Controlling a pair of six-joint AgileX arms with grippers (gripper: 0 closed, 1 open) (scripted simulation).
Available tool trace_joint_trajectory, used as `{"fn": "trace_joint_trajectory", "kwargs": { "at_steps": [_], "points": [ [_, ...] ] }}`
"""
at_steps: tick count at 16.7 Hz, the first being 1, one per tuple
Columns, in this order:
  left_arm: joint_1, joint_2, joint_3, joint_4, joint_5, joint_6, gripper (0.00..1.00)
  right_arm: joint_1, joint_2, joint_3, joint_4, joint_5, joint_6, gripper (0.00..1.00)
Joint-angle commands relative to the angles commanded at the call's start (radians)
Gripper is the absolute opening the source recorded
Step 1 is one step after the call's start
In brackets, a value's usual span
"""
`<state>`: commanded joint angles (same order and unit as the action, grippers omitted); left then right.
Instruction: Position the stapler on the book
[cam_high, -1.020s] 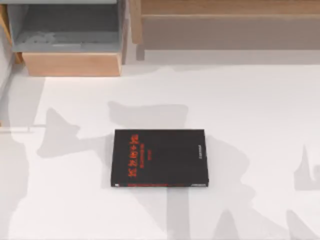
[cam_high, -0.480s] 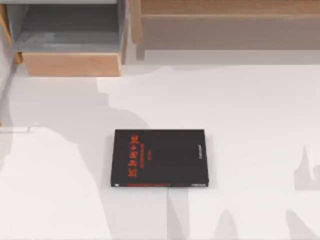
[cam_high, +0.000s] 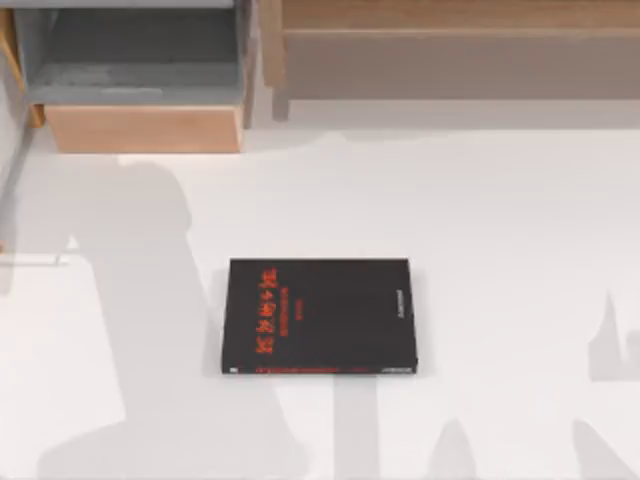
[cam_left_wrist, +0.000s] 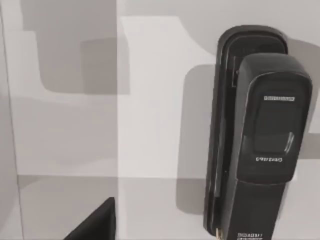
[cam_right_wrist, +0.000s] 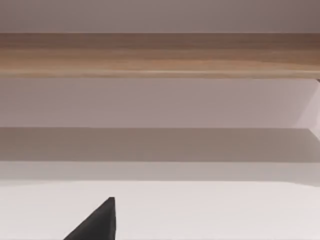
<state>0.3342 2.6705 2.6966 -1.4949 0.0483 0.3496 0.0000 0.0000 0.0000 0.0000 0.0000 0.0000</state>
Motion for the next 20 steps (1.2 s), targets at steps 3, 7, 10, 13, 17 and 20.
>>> {"fn": "trace_joint_trajectory", "kwargs": {
  "at_steps": [3,7,10,13,17,20],
  "points": [
    [-0.005,0.017,0.017,-0.008,-0.007,0.006,1.0,0.0,0.0,0.0,0.0,0.0,0.0,1.0],
    [0.0,0.018,0.015,-0.006,-0.006,0.005,1.0,0.0,0.0,0.0,0.0,0.0,0.0,1.0],
    [0.002,0.002,-0.001,-0.009,-0.007,0.006,1.0,0.0,0.0,0.0,0.0,0.0,0.0,1.0],
    [-0.003,-0.039,-0.039,-0.009,-0.009,0.005,1.0,0.0,0.0,0.0,0.0,0.0,0.0,1.0],
    [-0.009,-0.083,-0.101,0.01,-0.008,0.002,1.0,0.0,0.0,0.0,0.0,0.0,0.0,1.0],
    [-0.001,-0.1,-0.152,0.044,-0.008,0.006,1.0,0.0,0.0,0.0,0.0,0.0,0.0,1.0]
  ]
}}
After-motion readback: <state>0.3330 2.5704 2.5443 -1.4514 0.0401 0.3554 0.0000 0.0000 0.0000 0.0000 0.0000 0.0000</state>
